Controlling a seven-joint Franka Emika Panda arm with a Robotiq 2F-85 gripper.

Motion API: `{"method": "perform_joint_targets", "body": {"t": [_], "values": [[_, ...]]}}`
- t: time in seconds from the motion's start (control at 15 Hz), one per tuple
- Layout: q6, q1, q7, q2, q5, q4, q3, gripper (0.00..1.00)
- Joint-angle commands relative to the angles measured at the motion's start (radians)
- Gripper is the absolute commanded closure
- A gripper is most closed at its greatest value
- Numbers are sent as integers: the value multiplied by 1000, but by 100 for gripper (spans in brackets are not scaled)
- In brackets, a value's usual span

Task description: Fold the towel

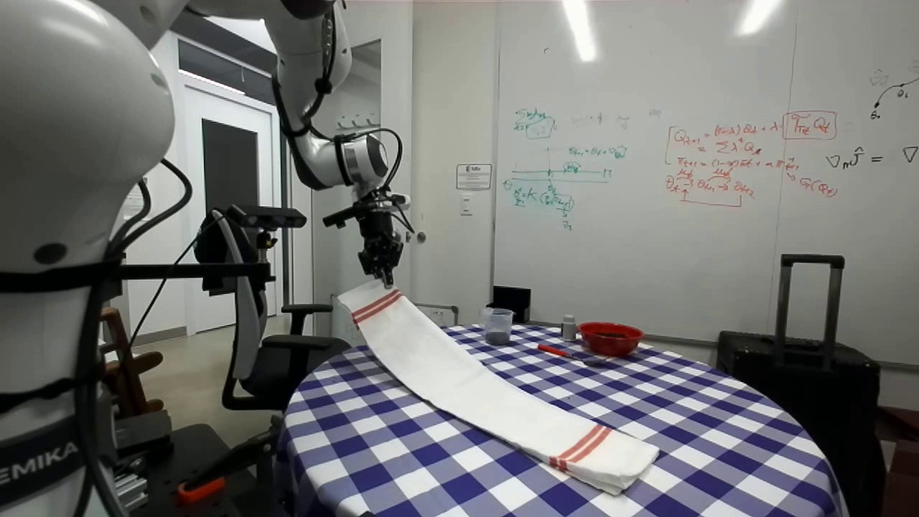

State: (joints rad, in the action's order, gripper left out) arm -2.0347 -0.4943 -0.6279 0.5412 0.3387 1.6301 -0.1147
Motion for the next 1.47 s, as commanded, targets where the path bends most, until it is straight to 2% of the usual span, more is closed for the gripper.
{"method": "perform_joint_targets", "body": {"t": [0.0,0.4,0.73,1.07,1.4], "values": [[-18,-6,41,-121,82,93,5,96],[59,7,228,-253,175,161,-47,96],[146,23,390,-360,164,181,-115,96],[188,26,423,-441,186,156,-166,96],[242,48,421,-487,352,137,-184,96]]}}
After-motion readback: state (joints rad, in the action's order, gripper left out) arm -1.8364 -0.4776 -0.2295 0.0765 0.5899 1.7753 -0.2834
